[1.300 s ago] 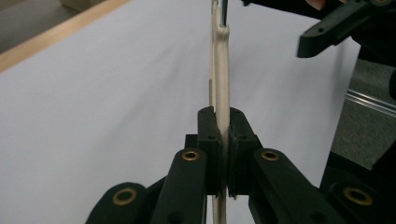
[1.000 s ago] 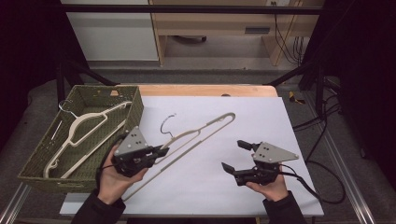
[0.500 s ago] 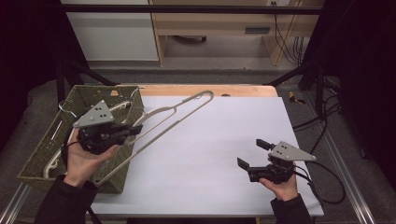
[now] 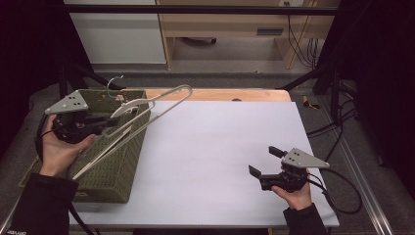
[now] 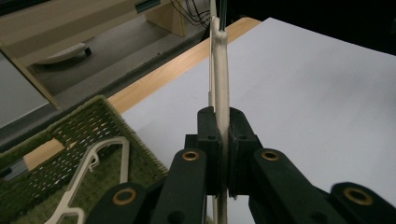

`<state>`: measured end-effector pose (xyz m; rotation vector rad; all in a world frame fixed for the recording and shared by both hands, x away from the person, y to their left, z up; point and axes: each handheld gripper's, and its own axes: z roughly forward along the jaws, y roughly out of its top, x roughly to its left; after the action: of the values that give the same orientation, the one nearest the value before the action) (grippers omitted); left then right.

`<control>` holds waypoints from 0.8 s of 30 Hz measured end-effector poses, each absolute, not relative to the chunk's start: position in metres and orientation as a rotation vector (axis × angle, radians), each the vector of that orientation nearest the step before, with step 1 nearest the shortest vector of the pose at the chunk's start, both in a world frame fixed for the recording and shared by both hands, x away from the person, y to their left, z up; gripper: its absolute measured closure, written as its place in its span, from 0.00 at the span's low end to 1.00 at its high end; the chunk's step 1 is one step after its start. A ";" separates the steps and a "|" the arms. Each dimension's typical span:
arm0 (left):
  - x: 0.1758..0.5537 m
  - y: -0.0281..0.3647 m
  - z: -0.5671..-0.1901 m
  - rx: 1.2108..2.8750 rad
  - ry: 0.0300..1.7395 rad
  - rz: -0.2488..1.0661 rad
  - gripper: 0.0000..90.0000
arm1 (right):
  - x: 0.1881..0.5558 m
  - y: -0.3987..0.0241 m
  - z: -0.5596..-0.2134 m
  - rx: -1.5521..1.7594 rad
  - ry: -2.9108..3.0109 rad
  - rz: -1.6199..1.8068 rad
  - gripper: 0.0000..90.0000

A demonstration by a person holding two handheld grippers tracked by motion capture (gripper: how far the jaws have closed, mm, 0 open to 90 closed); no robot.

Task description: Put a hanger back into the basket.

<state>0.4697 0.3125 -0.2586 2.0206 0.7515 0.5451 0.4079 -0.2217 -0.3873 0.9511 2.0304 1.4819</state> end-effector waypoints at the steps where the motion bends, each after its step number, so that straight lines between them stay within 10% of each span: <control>1: 0.472 0.317 -0.260 2.025 0.758 0.553 0.96 | 0.408 -0.222 -0.387 0.948 2.029 1.479 0.08; 24: 0.497 0.398 -0.290 1.953 0.954 0.582 0.96 | 0.410 -0.223 -0.389 0.956 2.029 1.477 0.08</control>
<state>0.4969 0.3982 -0.2897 1.9527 0.9541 0.5821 0.4098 -0.2227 -0.3886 0.9558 2.0286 1.4773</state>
